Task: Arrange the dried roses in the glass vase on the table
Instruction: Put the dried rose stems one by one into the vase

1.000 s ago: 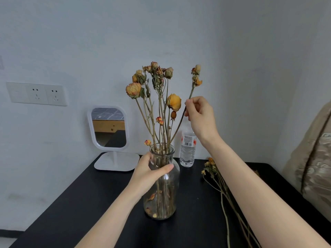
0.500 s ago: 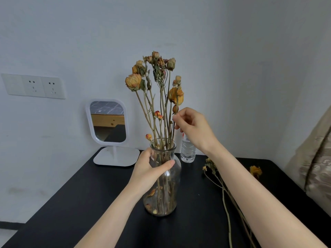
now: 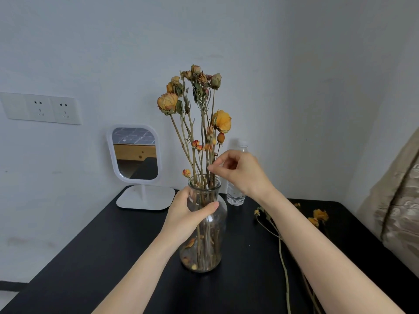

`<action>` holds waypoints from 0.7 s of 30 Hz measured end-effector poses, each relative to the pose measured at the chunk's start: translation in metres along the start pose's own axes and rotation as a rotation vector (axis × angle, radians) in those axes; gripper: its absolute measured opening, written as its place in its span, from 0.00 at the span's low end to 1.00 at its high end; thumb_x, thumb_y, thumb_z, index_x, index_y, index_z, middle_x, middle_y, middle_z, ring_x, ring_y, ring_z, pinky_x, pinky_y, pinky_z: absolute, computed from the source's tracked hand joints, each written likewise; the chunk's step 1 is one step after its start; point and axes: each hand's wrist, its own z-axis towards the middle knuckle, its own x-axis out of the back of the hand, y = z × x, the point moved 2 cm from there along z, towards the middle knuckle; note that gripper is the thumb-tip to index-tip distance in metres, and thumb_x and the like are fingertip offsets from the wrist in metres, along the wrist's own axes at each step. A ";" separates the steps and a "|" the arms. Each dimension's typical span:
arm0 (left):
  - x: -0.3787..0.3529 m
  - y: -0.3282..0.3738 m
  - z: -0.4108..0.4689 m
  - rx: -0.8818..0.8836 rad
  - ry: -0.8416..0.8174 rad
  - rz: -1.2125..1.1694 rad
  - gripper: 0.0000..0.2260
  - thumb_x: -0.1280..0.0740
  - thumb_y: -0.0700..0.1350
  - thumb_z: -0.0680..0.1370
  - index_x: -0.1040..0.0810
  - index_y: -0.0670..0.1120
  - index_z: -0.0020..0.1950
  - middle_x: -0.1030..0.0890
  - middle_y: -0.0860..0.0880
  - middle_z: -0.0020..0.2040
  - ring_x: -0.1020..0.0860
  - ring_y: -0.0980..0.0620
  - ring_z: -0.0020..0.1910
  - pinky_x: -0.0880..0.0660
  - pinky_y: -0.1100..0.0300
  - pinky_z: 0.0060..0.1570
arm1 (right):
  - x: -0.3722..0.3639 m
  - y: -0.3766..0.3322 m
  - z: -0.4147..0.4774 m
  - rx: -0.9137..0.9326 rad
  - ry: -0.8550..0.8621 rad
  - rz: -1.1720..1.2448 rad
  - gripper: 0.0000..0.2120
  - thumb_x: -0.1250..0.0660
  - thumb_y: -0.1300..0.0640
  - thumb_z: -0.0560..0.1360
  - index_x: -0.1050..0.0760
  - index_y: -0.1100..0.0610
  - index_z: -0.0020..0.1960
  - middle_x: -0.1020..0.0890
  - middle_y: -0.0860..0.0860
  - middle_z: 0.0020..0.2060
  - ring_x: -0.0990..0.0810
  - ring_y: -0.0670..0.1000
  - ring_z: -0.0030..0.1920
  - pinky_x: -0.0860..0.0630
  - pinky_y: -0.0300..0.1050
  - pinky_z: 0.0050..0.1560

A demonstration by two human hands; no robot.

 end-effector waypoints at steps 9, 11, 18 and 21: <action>-0.001 0.002 0.000 -0.010 0.004 0.016 0.16 0.28 0.58 0.67 0.30 0.62 0.49 0.25 0.59 0.54 0.27 0.61 0.53 0.33 0.69 0.43 | -0.001 0.004 -0.002 -0.026 0.026 -0.031 0.08 0.28 0.53 0.71 0.25 0.55 0.40 0.25 0.50 0.32 0.29 0.47 0.32 0.30 0.40 0.35; -0.001 0.002 0.000 -0.011 0.007 0.013 0.17 0.28 0.58 0.67 0.30 0.62 0.50 0.25 0.60 0.54 0.27 0.61 0.53 0.33 0.69 0.43 | -0.001 0.004 -0.003 -0.030 0.022 -0.033 0.09 0.28 0.53 0.71 0.26 0.54 0.38 0.25 0.51 0.32 0.29 0.47 0.32 0.30 0.39 0.35; -0.001 0.000 -0.002 0.000 0.011 -0.019 0.23 0.27 0.59 0.66 0.31 0.60 0.57 0.25 0.60 0.56 0.28 0.58 0.58 0.31 0.65 0.49 | 0.010 0.011 -0.019 -0.049 0.014 -0.010 0.08 0.28 0.53 0.71 0.27 0.53 0.41 0.28 0.48 0.31 0.31 0.46 0.31 0.32 0.36 0.34; -0.001 -0.001 -0.012 -0.010 0.043 -0.052 0.30 0.27 0.59 0.65 0.31 0.56 0.63 0.26 0.57 0.62 0.30 0.57 0.62 0.31 0.58 0.60 | 0.015 0.019 -0.030 -0.067 0.013 -0.014 0.07 0.31 0.51 0.73 0.26 0.53 0.43 0.28 0.48 0.31 0.31 0.45 0.31 0.33 0.31 0.31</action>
